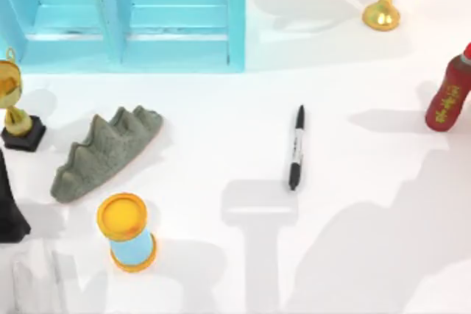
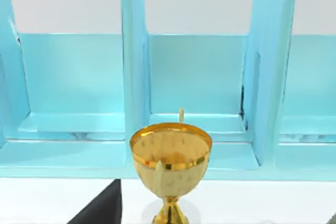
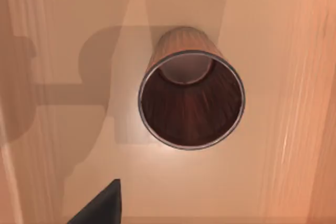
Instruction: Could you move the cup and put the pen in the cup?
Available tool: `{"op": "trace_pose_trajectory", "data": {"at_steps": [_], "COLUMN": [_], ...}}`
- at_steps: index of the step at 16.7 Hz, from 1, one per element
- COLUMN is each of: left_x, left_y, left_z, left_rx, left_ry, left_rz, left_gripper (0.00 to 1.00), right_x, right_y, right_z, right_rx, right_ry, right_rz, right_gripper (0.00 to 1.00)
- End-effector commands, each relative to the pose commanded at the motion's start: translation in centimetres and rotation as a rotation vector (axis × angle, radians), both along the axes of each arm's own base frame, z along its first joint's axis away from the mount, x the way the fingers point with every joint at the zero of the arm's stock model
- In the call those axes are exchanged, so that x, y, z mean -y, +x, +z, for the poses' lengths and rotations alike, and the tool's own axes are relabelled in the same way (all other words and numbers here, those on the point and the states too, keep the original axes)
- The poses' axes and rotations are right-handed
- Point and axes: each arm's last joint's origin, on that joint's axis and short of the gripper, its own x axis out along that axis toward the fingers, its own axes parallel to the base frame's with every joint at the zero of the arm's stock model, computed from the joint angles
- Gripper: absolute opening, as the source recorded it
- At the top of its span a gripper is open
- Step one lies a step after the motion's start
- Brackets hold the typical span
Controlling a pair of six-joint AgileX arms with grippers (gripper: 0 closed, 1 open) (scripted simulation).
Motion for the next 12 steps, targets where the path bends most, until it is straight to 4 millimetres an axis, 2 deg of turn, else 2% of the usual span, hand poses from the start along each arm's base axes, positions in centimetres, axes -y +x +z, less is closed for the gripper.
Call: {"op": "trace_pose_trajectory", "data": {"at_steps": [6,8,12], "left_x": [0.0,0.0,0.0], "left_y": [0.0,0.0,0.0], "left_z": [0.0,0.0,0.0], "left_rx": [0.0,0.0,0.0], "left_ry": [0.0,0.0,0.0], "left_rz": [0.0,0.0,0.0], "left_gripper": [1.0,1.0,1.0], "right_x": [-0.1,0.0,0.1], "right_y": [0.1,0.2,0.4], "right_z": [-0.4,-2.1,-6.7], "right_rx": [0.0,-0.004,0.01], "right_ry": [0.0,0.002,-0.005], "right_rz": [0.001,-0.001,0.0], "right_gripper": [1.0,1.0,1.0]}}
